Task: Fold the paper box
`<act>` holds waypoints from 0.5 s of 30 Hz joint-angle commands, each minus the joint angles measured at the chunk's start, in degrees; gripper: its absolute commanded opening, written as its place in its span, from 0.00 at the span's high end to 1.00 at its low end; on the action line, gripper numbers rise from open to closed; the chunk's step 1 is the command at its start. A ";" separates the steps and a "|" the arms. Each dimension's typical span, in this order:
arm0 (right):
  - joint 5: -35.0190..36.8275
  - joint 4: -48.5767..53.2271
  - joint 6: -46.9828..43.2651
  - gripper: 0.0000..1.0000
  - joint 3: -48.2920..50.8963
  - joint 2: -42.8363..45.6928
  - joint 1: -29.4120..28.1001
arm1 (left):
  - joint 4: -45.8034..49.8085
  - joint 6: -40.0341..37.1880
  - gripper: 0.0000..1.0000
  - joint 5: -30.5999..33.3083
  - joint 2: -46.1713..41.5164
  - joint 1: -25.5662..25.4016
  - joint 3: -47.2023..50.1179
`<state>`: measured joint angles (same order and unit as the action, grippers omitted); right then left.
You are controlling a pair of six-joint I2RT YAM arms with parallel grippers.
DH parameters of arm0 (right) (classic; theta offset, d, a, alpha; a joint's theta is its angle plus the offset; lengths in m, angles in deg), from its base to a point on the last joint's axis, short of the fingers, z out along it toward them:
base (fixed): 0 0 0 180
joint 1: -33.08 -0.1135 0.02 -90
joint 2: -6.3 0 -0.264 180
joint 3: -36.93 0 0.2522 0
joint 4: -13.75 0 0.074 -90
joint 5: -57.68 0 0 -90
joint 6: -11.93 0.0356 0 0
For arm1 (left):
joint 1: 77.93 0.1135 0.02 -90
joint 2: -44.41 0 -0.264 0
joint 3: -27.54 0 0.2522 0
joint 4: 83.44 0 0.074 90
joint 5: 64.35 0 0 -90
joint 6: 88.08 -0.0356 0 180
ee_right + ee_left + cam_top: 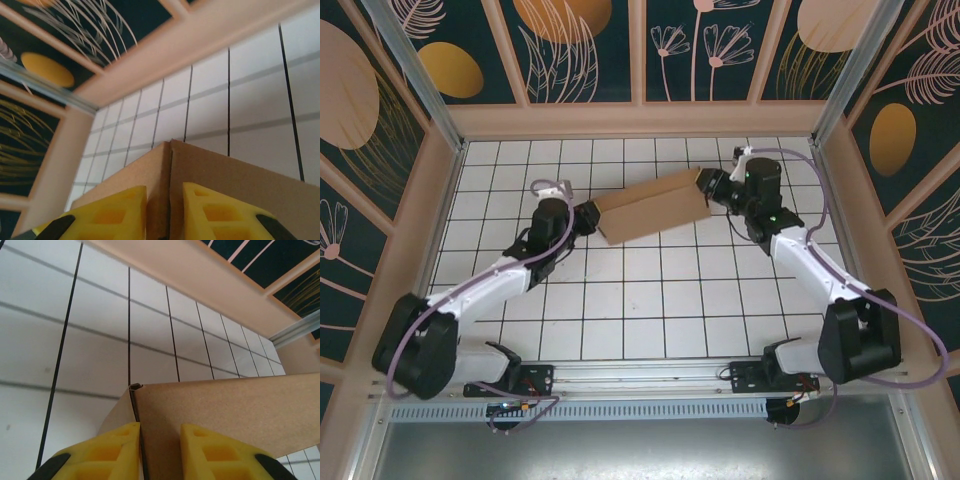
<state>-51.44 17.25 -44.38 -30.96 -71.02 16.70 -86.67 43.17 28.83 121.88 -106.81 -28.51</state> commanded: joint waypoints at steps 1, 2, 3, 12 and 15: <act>-9.31 -11.78 -1.49 0.76 0.80 -2.57 -0.03 | -10.17 -7.22 0.77 -3.35 3.50 -0.22 -5.89; -9.58 -15.58 -2.14 0.75 2.99 -3.15 0.40 | -11.67 -8.81 0.79 -2.32 4.65 -0.12 -5.85; -9.08 -19.42 -2.43 0.75 5.81 -3.40 0.87 | -13.79 -9.66 0.81 -1.20 5.67 -0.05 -4.90; -4.17 -53.45 1.34 0.62 37.89 0.05 -0.63 | -32.94 -2.98 0.82 -3.02 6.27 -3.79 15.97; 1.28 -48.51 -1.34 0.46 42.27 7.48 -2.21 | -28.45 -1.03 0.64 0.23 0.11 -4.83 20.39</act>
<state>-52.86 -22.90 -44.10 9.56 -70.52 16.15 -112.44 40.20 29.05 127.93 -110.26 -10.43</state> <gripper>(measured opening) 0.512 0.320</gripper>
